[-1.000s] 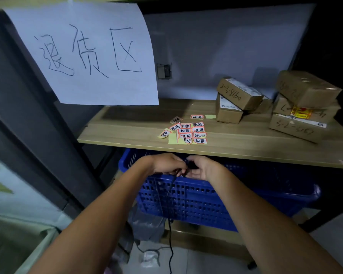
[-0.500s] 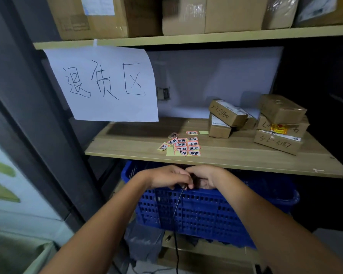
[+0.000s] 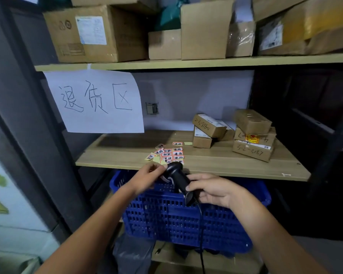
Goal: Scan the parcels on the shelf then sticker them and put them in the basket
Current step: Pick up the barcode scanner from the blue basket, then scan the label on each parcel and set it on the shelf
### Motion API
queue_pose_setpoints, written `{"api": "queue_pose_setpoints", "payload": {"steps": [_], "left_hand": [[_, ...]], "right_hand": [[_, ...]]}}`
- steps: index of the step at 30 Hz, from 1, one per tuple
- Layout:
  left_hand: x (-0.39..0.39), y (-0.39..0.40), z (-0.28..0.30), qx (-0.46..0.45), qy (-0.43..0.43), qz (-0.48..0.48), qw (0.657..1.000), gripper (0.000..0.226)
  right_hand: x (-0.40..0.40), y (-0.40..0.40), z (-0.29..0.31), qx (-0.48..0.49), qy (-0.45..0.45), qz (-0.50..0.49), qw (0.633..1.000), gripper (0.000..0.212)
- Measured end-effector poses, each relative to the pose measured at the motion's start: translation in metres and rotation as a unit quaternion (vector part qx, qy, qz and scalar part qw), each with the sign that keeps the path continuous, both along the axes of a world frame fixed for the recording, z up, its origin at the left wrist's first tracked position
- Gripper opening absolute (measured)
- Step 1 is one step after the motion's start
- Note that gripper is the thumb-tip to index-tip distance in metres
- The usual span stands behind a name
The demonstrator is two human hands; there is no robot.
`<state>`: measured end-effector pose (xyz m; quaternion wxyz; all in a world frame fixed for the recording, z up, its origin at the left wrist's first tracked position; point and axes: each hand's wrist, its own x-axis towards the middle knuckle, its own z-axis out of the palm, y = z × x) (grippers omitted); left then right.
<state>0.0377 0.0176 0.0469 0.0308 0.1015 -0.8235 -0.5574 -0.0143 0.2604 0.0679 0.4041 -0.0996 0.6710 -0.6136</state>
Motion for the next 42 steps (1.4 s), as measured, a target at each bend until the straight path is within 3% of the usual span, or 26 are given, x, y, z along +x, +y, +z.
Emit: {"api": "queue_pose_setpoints", "payload": {"steps": [5,11,15,19,23,27,31,34,36,38,40,42], "left_hand": [[-0.014,0.035,0.016,0.073,0.091,-0.022,0.993,0.029],[-0.074,0.074,0.023,0.035,0.181,-0.058,0.981,0.022],[-0.134,0.083,0.03,0.055,0.195,-0.013,0.979,0.019],[-0.207,0.087,0.043,0.071,0.238,0.061,0.967,0.018],[-0.279,0.077,0.061,0.003,0.207,0.119,0.971,0.014],[-0.316,0.073,0.07,-0.108,0.11,0.164,0.974,0.056],[-0.328,0.07,0.065,-0.125,0.005,0.1,0.987,0.076],[-0.326,0.065,0.056,-0.037,0.007,0.094,0.995,0.066],[-0.318,0.065,0.059,0.011,0.057,0.098,0.993,0.04],[-0.304,0.065,0.069,0.073,0.128,0.103,0.984,0.019],[-0.283,0.064,0.079,0.134,0.174,0.093,0.971,0.024],[-0.257,0.064,0.086,0.168,0.19,0.074,0.964,0.051]], "right_hand": [[0.013,0.017,0.013,-0.073,-0.012,-0.015,0.997,0.035],[-0.024,0.016,0.011,-0.156,-0.049,-0.084,0.983,0.031],[-0.068,0.014,0.012,-0.163,0.041,-0.22,0.961,0.018],[-0.117,0.012,0.028,-0.09,0.199,-0.33,0.918,0.011],[-0.155,0.005,0.044,-0.029,0.316,-0.399,0.861,0.005],[-0.185,-0.007,0.042,0.018,0.365,-0.405,0.838,0.007],[-0.201,-0.017,0.041,0.055,0.386,-0.396,0.832,0.018],[-0.203,-0.023,0.043,0.038,0.334,-0.375,0.864,0.007],[-0.201,-0.025,0.042,0.02,0.313,-0.379,0.871,0.001],[-0.194,-0.024,0.043,-0.015,0.304,-0.39,0.869,0.009],[-0.181,-0.023,0.046,-0.054,0.283,-0.393,0.873,0.021],[-0.165,-0.021,0.049,-0.103,0.272,-0.387,0.875,0.033]]}}
